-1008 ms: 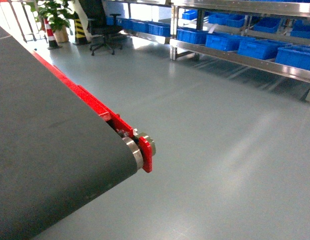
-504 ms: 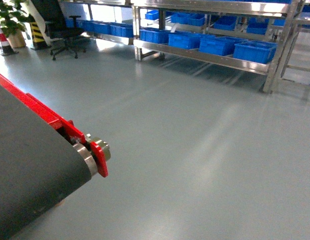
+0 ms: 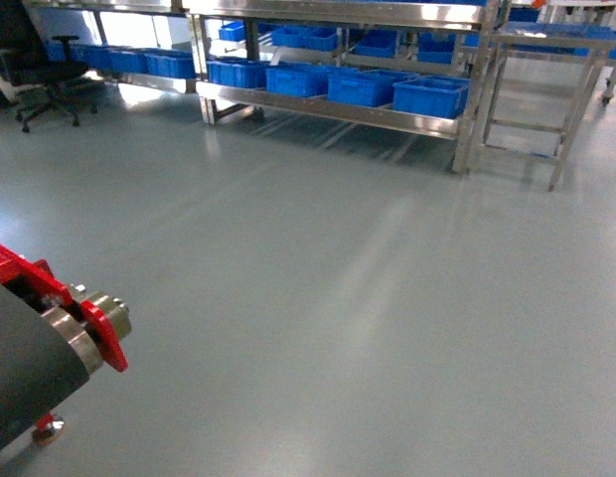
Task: Pick blue part to blue bin on bottom shelf
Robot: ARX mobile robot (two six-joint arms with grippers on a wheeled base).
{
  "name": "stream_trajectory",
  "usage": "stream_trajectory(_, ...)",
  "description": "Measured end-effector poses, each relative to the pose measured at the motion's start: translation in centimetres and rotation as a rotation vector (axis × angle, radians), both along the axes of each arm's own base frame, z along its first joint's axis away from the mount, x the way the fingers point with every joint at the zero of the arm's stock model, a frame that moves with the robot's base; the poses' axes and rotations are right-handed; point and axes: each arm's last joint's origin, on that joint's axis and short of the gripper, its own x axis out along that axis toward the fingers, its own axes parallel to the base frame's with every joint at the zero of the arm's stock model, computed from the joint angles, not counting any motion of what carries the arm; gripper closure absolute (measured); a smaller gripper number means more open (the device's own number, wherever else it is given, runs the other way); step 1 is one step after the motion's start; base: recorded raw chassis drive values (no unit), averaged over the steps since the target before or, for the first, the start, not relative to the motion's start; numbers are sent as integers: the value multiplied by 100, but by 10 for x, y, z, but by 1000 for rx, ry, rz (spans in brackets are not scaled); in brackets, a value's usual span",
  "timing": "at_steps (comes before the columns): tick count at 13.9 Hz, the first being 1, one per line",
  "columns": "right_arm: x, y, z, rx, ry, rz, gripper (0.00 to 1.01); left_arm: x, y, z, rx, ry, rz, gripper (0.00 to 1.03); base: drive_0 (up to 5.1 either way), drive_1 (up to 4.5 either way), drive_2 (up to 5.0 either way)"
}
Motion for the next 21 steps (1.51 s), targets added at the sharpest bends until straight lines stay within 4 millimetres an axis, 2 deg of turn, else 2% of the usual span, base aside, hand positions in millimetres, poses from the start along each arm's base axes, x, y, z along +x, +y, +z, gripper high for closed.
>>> stream_trajectory(21, 0, 0, 0, 0, 0, 0, 3, 0, 0, 0, 0, 0, 0, 60, -163, -163, -163)
